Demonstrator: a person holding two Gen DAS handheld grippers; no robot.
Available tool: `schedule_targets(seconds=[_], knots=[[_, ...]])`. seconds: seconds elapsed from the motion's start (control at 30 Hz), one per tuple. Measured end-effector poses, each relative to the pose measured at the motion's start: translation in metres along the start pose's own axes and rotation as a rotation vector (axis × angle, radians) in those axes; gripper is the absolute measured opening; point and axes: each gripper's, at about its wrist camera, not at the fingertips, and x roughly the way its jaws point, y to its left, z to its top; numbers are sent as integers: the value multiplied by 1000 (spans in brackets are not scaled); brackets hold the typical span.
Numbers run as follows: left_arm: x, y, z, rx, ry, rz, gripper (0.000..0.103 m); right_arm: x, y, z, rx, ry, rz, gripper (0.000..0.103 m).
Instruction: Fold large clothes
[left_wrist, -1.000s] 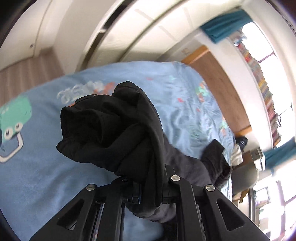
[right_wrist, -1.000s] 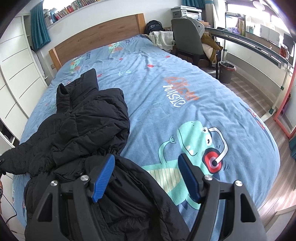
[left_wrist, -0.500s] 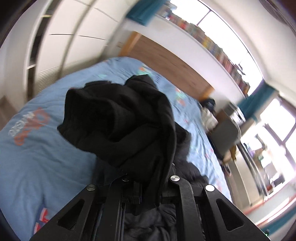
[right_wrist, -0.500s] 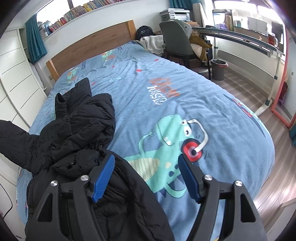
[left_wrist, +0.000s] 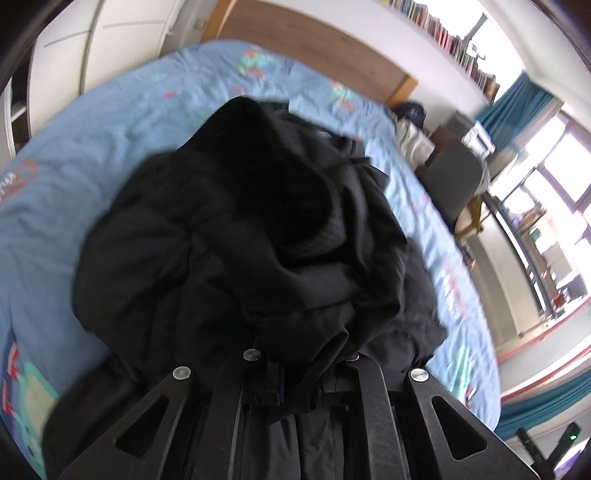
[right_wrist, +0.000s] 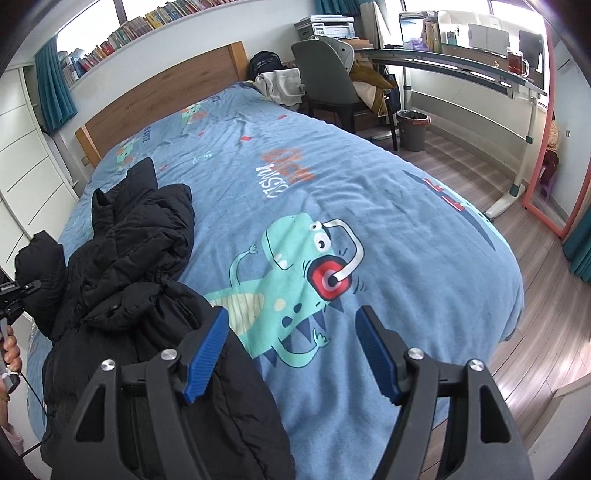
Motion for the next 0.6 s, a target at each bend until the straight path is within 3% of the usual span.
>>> schedule_targets(seconds=[0.2, 0.23, 0.3, 0.37, 0.43, 0.6], knots=[[40, -11, -25, 22, 96, 75, 13, 2, 12, -5, -48, 14, -3, 70], [41, -11, -29, 26, 110, 73, 17, 4, 18, -6, -61, 18, 0, 70], [38, -13, -33, 32, 126, 55, 26, 8, 32, -8, -95, 27, 11, 70], [29, -11, -41, 36, 145, 17, 44, 14, 50, -9, -134, 38, 23, 70], [19, -11, -45, 54, 156, -23, 50, 20, 67, -11, -168, 49, 40, 70], [-10, 14, -49, 67, 118, -50, 51, 40, 140, -14, -298, 87, 123, 70]])
